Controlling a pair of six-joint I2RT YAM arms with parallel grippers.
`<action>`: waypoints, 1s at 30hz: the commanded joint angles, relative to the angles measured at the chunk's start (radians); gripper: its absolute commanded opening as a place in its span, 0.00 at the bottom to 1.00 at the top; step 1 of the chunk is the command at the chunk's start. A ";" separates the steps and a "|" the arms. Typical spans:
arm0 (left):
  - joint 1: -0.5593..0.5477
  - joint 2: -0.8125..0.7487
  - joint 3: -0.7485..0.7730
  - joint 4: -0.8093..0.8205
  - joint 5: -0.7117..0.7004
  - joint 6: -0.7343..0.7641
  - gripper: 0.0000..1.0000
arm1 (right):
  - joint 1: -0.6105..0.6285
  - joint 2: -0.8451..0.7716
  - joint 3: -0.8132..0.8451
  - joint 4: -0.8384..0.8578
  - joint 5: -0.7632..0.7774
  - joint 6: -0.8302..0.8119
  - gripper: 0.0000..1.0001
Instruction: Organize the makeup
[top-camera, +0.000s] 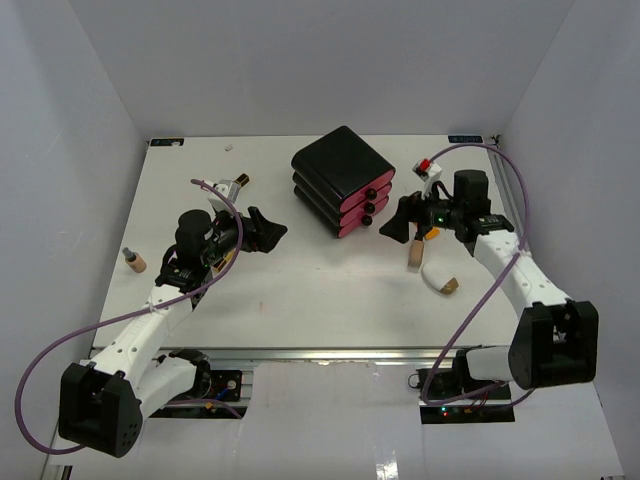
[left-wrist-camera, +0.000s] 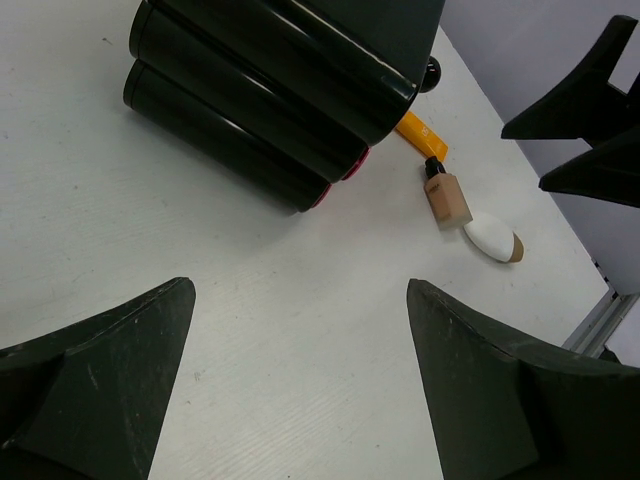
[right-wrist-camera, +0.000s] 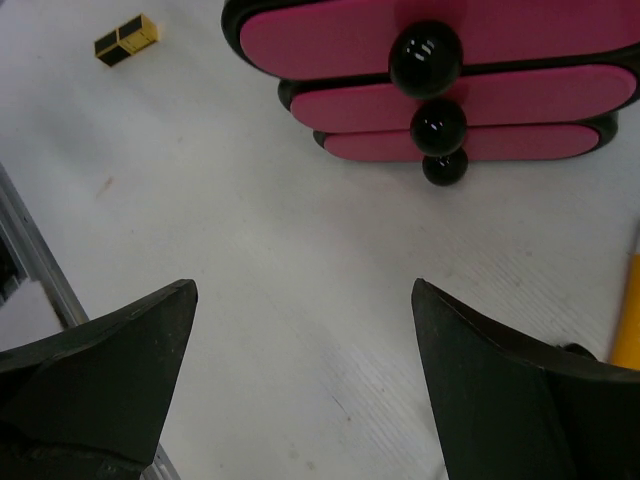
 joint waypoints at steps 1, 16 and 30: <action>-0.004 0.002 0.015 -0.003 -0.015 0.018 0.98 | 0.035 0.139 0.129 0.147 0.041 0.239 0.96; -0.004 0.004 0.019 -0.002 -0.002 0.017 0.98 | 0.052 0.425 0.362 0.195 -0.023 0.304 0.87; -0.004 0.001 0.019 -0.002 0.000 0.018 0.98 | 0.069 0.504 0.393 0.233 -0.017 0.309 0.60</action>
